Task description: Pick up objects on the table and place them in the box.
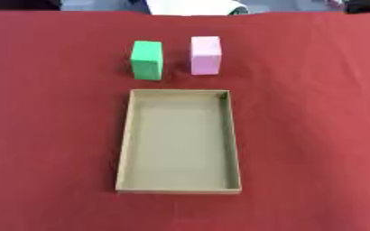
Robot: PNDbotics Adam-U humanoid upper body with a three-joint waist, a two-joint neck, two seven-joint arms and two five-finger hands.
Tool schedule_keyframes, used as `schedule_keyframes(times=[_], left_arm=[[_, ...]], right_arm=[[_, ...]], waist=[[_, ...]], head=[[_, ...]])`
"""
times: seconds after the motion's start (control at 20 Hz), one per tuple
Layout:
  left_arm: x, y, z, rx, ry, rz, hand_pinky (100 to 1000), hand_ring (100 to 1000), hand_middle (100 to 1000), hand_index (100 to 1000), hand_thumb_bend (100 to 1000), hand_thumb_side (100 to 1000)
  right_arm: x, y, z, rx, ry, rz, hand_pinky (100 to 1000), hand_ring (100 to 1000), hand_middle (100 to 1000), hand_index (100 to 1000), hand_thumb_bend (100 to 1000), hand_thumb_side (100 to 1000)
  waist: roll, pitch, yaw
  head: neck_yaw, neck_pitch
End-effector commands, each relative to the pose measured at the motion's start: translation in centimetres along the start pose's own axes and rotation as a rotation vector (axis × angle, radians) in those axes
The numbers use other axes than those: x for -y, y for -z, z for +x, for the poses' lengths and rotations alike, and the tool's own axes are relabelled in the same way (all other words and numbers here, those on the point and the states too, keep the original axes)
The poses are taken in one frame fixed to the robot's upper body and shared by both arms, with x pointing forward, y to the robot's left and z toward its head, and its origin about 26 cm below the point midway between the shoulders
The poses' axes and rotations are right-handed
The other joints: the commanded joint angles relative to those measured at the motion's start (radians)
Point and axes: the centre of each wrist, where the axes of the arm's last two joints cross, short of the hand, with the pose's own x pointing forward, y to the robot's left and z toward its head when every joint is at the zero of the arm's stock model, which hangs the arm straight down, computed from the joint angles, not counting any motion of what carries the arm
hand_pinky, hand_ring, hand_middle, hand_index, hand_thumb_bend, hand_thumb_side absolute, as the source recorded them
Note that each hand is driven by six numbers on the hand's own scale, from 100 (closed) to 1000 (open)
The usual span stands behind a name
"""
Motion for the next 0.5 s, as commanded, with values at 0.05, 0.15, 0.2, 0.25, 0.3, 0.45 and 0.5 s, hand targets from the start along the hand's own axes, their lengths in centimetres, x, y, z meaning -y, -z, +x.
schedule_keyframes(times=[0.05, 0.15, 0.2, 0.25, 0.3, 0.45, 0.5], left_arm=[[-0.3, 0.6, 0.5, 0.035, 0.009, -0.013, 730, 731, 632, 799, 240, 686], [-0.3, 0.6, 0.5, 0.034, 0.009, -0.014, 730, 731, 632, 799, 239, 686], [-0.3, 0.6, 0.5, 0.034, 0.009, -0.014, 730, 731, 632, 799, 239, 686], [-0.3, 0.6, 0.5, 0.033, 0.009, -0.015, 730, 731, 632, 799, 238, 686], [-0.3, 0.6, 0.5, 0.032, 0.009, -0.015, 730, 731, 632, 799, 238, 686], [-0.3, 0.6, 0.5, 0.032, 0.008, -0.016, 729, 731, 633, 799, 237, 686], [-0.3, 0.6, 0.5, 0.032, 0.007, -0.016, 729, 731, 633, 799, 236, 686]], right_arm=[[1.0, 0.3, -0.5, -0.001, -0.012, 0.028, 851, 860, 818, 949, 198, 976], [0.9, 1.1, -0.4, 0.011, 0.004, 0.052, 852, 860, 817, 949, 213, 949], [0.8, 1.4, -0.4, 0.019, 0.011, 0.065, 852, 860, 817, 949, 215, 949], [0.7, 1.8, -0.3, 0.027, 0.017, 0.077, 853, 861, 818, 949, 232, 935], [0.7, 2.1, -0.3, 0.036, 0.021, 0.089, 853, 861, 818, 949, 234, 932], [0.5, 3.3, 0.1, 0.066, 0.032, 0.123, 854, 861, 816, 949, 280, 876], [0.4, 3.7, 0.2, 0.075, 0.037, 0.133, 854, 861, 816, 948, 289, 862]], waist=[[0.001, -0.024, -0.001], [0.0, -0.024, -0.002], [0.0, -0.024, -0.003], [0.0, -0.024, -0.003], [0.0, -0.024, -0.003], [0.001, -0.024, -0.003], [0.001, -0.025, -0.003]], head=[[0.001, -0.006], [0.0, -0.005], [0.0, -0.005], [0.0, -0.005], [-0.001, -0.004], [-0.004, -0.003], [-0.005, -0.003]])
